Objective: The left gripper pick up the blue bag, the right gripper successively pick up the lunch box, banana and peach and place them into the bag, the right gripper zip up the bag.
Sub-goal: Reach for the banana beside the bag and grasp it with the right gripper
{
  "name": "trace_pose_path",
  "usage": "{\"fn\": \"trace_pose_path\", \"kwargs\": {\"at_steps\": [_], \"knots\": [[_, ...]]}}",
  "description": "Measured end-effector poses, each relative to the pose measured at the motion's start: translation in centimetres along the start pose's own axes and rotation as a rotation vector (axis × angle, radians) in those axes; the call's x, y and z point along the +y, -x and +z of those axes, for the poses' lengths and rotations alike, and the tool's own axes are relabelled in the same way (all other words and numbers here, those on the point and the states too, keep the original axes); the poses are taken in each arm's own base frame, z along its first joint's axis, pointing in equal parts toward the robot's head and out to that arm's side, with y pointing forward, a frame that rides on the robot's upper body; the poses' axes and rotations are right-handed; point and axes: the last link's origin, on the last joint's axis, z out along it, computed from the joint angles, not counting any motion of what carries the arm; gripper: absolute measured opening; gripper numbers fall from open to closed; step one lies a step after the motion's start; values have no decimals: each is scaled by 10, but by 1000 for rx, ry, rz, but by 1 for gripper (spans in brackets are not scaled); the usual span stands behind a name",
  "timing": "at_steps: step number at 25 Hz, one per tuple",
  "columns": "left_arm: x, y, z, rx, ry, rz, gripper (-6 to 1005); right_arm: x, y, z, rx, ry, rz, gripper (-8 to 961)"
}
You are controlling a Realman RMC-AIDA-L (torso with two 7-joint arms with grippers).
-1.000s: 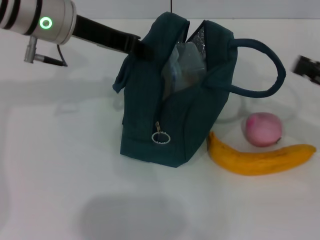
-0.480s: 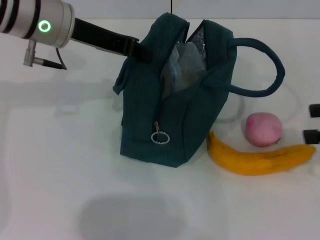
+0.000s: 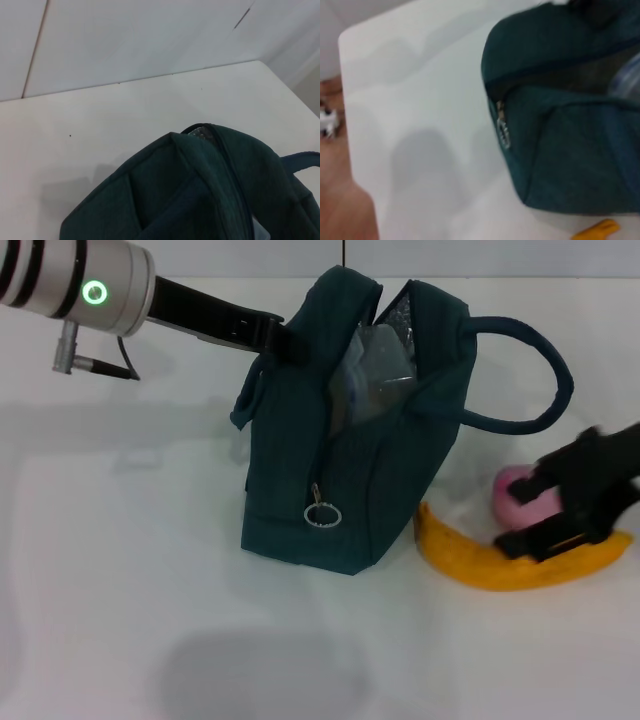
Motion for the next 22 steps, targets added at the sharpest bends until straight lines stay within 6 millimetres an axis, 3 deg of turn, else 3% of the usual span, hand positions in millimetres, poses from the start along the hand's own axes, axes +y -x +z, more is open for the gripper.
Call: {"fn": "trace_pose_path", "kwargs": {"at_steps": [5,14,22], "knots": [[0,0,0,1,0,-2,54,-10,12,22,111,-6,33,675],[-3,-1,-4,12,-6,-6,54,-25,6,37,139,-45,88,679],[-2,-3,-3,14,-5,2,54,-23,0,70,225,-50,48,683]]}}
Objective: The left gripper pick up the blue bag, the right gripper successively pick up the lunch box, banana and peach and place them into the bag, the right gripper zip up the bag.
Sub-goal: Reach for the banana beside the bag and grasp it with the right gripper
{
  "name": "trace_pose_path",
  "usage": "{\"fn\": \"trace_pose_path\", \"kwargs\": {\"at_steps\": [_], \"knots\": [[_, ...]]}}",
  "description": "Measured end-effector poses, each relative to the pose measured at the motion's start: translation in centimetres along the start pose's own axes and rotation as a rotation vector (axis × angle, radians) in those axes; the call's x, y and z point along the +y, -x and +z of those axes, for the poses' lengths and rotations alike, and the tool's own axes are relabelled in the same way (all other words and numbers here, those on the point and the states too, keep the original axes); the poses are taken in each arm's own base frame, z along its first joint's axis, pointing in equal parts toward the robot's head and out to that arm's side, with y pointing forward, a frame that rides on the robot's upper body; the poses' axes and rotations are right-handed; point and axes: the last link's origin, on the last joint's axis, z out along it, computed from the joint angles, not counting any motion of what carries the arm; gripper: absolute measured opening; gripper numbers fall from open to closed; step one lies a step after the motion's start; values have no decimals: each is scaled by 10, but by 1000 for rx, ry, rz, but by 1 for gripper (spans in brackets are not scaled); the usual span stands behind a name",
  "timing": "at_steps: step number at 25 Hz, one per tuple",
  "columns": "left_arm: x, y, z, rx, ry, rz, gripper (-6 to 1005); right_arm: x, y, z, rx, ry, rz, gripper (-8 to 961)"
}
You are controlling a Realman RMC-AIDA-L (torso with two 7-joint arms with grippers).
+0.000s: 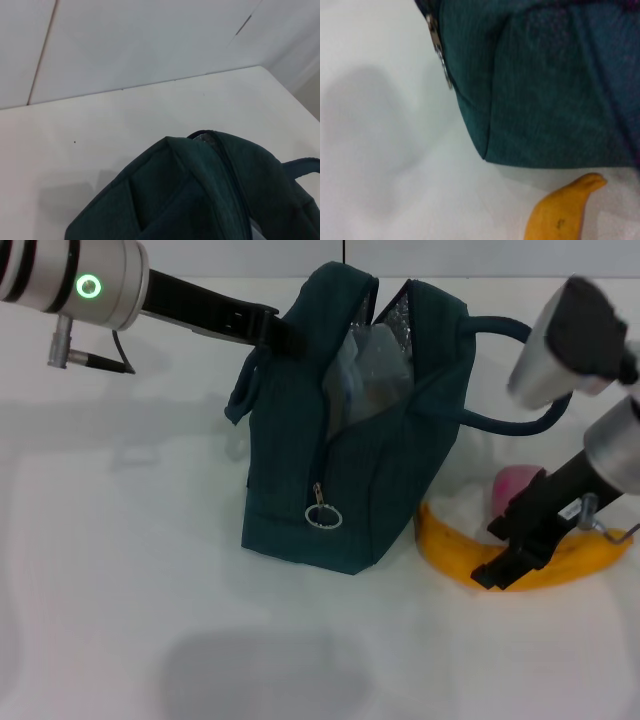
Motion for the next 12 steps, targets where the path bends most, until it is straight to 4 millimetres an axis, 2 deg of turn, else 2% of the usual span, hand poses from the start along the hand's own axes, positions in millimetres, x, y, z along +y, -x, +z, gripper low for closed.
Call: {"fn": "trace_pose_path", "kwargs": {"at_steps": [12], "knots": [[-1,2,0,-1,0,-2,54,3,1,17,41,-17,-35,679]]}}
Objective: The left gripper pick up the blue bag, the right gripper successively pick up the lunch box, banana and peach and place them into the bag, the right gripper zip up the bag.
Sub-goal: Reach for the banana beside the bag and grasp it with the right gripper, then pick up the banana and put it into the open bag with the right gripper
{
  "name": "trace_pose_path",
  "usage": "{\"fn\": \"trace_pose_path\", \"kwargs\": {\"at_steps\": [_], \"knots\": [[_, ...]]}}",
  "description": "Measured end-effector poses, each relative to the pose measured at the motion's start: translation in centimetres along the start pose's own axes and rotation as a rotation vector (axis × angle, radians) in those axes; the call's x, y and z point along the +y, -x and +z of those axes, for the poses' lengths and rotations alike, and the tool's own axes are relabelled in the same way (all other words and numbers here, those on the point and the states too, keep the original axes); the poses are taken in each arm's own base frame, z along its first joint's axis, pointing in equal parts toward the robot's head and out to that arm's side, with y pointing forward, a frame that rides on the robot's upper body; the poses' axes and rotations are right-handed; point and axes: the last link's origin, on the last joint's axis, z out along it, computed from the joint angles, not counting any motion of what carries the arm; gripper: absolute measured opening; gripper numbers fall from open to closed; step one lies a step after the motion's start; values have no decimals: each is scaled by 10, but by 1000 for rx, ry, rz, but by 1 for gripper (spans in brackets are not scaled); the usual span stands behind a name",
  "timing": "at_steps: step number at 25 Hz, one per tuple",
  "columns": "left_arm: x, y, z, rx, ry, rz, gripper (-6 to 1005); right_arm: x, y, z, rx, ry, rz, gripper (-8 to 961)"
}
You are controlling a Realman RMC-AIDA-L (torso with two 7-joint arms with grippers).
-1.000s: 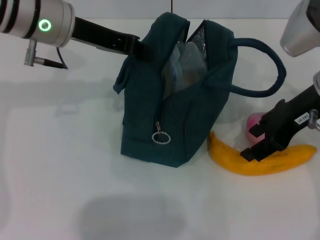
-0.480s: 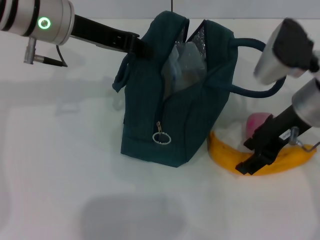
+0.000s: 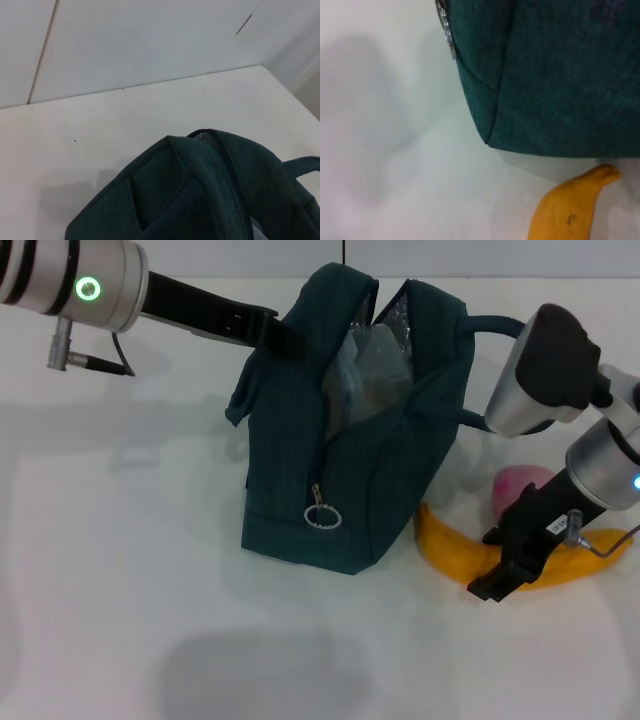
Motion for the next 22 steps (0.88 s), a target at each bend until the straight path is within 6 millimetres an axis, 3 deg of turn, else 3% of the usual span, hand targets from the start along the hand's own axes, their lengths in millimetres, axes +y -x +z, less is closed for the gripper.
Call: {"fn": "trace_pose_path", "kwargs": {"at_steps": [7,12,18,22], "knots": [[0,0,0,-1,0,-1,54,1,0,1,5,-1,-5,676],[0,0,0,-1,0,-1,54,-1,-2,0,4,-1,5,495],[0,1,0,-1,1,-1,53,-9,-12,-5,-42,9,80,446],[1,1,1,-1,4,-3,53,-8,-24,-17,-137,165,188,446]]}}
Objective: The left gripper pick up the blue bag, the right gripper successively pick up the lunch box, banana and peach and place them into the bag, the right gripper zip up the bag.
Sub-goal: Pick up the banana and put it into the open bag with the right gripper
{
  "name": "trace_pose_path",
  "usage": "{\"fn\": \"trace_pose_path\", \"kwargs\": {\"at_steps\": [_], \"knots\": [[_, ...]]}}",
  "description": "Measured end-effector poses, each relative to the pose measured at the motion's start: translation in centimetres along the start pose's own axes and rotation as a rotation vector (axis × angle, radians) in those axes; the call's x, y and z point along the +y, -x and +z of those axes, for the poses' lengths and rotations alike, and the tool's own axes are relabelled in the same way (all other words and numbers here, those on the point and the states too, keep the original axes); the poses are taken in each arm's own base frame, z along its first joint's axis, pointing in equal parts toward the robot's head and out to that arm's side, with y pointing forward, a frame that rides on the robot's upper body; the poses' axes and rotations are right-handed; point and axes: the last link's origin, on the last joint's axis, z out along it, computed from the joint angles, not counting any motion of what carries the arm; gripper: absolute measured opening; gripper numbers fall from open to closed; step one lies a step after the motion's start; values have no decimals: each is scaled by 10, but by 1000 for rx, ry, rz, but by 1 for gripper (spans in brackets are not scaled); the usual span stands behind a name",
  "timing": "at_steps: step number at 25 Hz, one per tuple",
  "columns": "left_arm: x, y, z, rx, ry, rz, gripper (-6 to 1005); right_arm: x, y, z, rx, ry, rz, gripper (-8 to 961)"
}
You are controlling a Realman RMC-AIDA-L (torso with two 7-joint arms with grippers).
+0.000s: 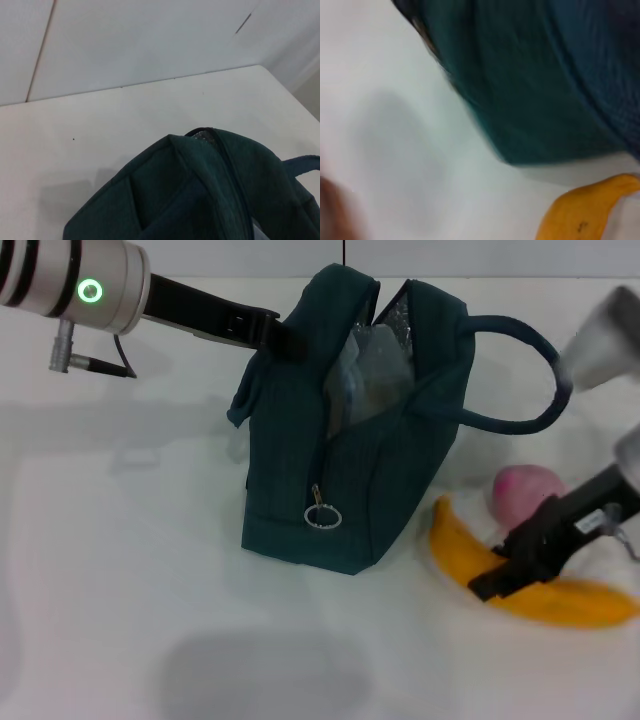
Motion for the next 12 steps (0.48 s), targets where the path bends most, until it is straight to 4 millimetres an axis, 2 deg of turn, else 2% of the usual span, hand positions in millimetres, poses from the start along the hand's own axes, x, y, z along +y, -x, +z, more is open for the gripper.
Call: {"fn": "trace_pose_path", "kwargs": {"at_steps": [2,3,4,6,9,12], "knots": [[0,0,0,0,0,-4,53,4,-7,-9,-79,131,44,447],[0,0,0,0,1,-4,53,4,-7,-9,-79,131,44,447],[1,-1,0,1,6,-4,53,17,-17,-27,-237,370,76,447],[4,-2,0,4,23,-8,53,23,-26,-44,-365,514,76,447],[7,-4,-1,17,46,-26,53,25,-42,-63,-545,626,61,447],[9,-6,-3,33,66,-34,53,27,-54,-76,-775,650,-2,447]]}}
